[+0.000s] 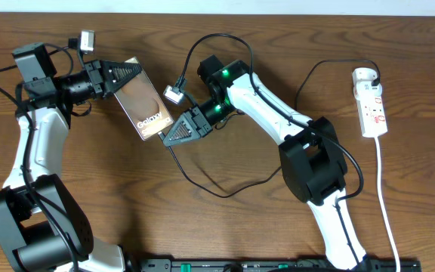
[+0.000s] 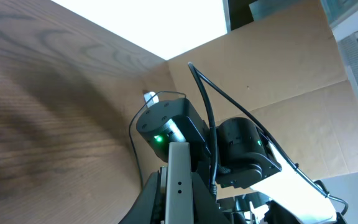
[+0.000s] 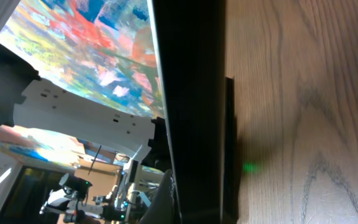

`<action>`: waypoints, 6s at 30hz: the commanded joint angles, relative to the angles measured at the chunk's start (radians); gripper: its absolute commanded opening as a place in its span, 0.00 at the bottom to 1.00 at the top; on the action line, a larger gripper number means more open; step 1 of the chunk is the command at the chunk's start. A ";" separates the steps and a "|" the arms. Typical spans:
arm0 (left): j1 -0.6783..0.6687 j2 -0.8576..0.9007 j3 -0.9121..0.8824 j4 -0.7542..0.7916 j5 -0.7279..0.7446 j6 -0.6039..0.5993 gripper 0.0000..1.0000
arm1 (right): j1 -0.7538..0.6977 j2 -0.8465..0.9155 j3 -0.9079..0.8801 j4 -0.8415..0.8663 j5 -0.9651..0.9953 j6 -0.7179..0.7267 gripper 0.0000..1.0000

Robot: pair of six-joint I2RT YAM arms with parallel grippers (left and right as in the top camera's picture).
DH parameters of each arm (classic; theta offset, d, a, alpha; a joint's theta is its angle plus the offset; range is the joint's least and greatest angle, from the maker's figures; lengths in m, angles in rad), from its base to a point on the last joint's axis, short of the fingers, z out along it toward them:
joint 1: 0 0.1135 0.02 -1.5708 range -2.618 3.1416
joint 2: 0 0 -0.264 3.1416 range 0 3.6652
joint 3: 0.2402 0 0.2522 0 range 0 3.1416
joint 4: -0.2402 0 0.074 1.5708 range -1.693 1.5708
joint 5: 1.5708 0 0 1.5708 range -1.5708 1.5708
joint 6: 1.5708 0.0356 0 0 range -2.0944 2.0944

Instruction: Plug charger to phone and switch on socket

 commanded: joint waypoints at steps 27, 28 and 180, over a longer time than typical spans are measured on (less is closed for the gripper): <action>-0.055 -0.019 0.000 -0.004 0.062 0.021 0.07 | -0.043 -0.036 0.019 0.342 -0.086 0.282 0.01; -0.055 -0.019 0.000 -0.005 0.061 0.021 0.07 | -0.043 -0.036 0.019 0.344 -0.086 0.282 0.01; 0.133 -0.018 -0.474 -0.584 -0.842 0.309 0.64 | -0.063 -0.036 0.019 0.166 0.770 0.516 0.93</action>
